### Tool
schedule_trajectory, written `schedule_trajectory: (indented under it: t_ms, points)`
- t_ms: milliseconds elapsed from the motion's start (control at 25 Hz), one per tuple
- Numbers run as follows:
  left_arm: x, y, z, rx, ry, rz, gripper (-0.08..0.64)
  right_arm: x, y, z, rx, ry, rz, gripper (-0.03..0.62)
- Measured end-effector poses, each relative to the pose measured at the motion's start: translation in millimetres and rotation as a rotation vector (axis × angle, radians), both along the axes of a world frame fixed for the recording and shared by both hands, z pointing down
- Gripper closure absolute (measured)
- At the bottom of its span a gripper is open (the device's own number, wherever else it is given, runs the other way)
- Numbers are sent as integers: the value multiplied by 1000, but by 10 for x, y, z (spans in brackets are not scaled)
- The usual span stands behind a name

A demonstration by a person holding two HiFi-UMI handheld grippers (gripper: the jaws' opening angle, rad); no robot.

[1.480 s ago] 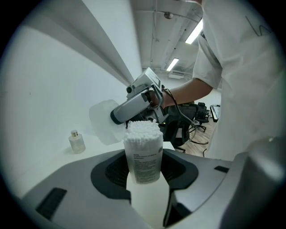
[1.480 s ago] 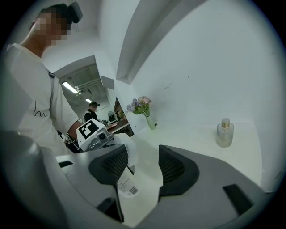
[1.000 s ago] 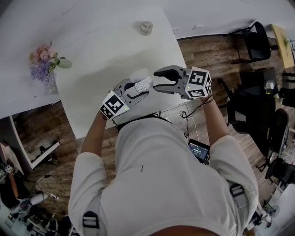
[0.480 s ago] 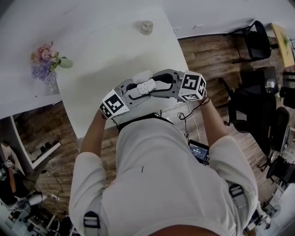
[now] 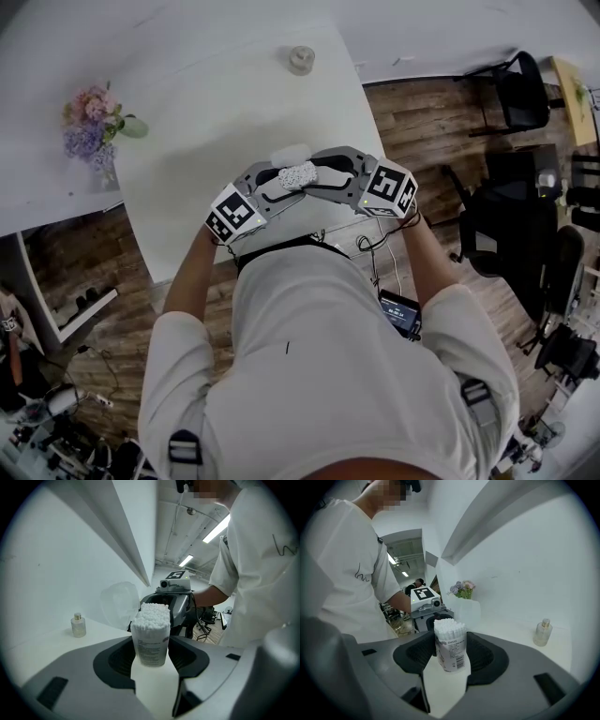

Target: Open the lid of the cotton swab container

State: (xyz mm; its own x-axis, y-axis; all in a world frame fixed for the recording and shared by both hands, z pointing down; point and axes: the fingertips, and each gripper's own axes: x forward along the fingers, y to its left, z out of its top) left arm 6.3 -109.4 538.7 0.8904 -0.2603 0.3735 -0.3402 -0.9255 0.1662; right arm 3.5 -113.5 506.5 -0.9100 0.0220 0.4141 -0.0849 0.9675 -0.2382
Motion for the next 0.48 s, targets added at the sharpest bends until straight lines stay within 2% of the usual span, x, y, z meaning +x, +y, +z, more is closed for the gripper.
schedule_trajectory:
  t_ms: [160, 320, 480]
  points:
    - [-48, -129, 32, 12, -13, -54, 324, 35, -115, 23, 33, 7, 85, 382]
    - [-111, -203, 102, -12, -7, -107, 325, 105, -207, 99, 30, 15, 154, 382]
    - [-328, -310, 249, -26, -42, -226, 370, 175, -336, 208, 37, 37, 230, 383]
